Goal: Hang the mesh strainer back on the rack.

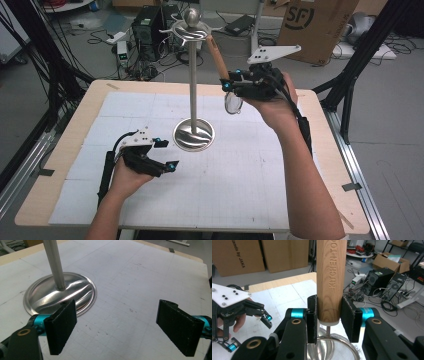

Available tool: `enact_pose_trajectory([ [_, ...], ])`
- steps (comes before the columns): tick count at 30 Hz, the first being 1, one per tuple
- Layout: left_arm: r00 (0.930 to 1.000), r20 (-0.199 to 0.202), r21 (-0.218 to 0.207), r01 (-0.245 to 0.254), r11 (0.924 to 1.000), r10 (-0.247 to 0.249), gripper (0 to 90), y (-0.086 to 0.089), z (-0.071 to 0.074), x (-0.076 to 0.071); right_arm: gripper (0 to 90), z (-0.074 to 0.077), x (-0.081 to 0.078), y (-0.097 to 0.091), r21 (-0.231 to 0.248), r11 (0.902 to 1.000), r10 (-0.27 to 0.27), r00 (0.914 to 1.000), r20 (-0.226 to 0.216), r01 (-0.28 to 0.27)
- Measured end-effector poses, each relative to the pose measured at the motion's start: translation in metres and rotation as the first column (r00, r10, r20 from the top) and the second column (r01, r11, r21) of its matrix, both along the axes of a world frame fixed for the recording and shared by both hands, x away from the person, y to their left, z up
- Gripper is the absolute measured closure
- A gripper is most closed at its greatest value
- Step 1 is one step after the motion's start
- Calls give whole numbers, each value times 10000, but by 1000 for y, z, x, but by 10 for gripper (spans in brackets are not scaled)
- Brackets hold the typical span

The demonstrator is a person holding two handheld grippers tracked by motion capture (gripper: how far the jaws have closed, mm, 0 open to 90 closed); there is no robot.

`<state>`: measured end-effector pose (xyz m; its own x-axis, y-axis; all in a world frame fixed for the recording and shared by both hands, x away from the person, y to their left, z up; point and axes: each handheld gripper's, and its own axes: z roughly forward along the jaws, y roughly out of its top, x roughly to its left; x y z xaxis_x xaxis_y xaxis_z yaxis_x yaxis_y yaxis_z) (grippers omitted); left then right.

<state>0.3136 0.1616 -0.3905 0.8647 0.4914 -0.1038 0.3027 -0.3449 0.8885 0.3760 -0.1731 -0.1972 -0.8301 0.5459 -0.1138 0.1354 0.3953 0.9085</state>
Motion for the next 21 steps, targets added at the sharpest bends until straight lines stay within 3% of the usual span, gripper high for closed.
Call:
enact_pose_trajectory([
  [21,10000,16,-99,-26,9999,27,174,1,1,0,683,-8,9,18,-99,9993,-367,9991,-196,365],
])
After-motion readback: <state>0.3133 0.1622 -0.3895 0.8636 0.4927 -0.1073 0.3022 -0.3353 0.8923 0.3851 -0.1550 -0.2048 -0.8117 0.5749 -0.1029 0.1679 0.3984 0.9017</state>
